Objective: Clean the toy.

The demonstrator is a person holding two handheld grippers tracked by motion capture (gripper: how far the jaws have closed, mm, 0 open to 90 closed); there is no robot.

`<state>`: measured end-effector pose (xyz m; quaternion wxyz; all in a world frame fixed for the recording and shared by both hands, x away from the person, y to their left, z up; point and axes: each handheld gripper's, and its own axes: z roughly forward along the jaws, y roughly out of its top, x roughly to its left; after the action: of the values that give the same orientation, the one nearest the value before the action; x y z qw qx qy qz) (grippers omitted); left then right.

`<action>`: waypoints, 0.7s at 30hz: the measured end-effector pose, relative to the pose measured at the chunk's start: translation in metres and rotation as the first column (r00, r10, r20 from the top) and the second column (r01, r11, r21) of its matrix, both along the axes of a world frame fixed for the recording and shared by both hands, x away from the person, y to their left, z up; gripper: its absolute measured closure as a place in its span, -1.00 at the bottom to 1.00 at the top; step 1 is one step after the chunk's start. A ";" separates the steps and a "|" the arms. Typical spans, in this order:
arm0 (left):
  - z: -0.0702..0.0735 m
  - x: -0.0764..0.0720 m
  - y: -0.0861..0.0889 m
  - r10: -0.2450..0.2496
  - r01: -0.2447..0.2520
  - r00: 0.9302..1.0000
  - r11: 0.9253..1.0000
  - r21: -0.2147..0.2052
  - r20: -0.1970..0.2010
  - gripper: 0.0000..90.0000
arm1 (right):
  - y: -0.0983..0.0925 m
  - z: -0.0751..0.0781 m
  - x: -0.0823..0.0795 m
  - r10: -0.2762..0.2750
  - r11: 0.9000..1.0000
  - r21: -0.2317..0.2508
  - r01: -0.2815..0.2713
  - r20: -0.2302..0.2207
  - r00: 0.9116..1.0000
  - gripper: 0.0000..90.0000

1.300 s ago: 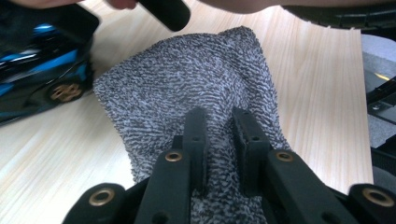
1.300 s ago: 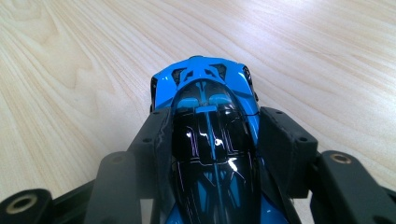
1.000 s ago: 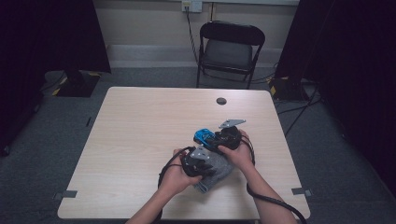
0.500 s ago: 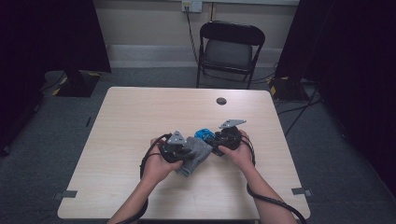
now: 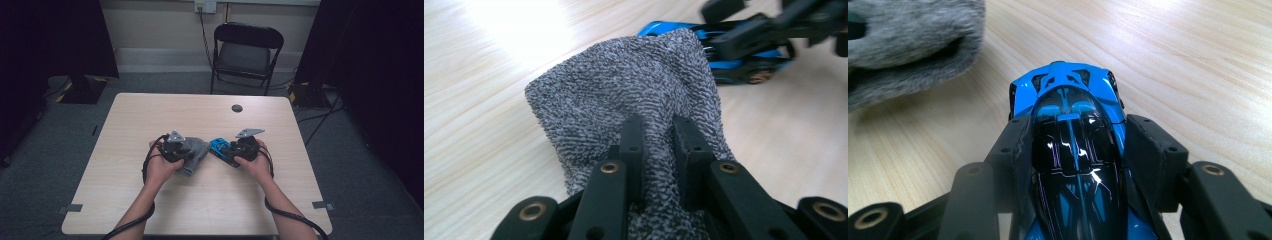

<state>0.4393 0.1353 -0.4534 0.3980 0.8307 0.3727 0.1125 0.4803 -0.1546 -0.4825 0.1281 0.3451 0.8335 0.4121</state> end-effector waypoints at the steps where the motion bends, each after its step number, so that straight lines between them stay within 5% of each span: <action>1: -0.002 0.005 0.001 0.016 -0.016 1.000 1.000 -0.002 0.009 0.71 | 0.000 0.000 0.000 0.000 1.000 0.000 0.000 0.001 1.000 0.01; 4: -0.004 0.011 0.001 0.049 -0.049 0.999 0.999 -0.015 -0.001 0.71 | -0.001 -0.001 0.000 -0.001 1.000 0.004 0.001 0.003 1.000 0.01; 17: -0.017 0.026 -0.018 0.117 -0.117 0.993 0.991 0.058 0.008 0.70 | -0.002 -0.002 -0.001 0.002 1.000 0.015 -0.002 0.009 1.000 0.01; 21: -0.019 0.025 -0.025 0.105 -0.104 0.994 0.991 0.085 -0.011 0.70 | -0.002 -0.002 0.000 0.004 1.000 0.013 -0.004 0.007 1.000 0.01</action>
<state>0.4644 0.1107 -0.4725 0.3535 0.8267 0.4138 0.1425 0.4799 -0.1564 -0.4841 0.1278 0.3428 0.8309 0.4191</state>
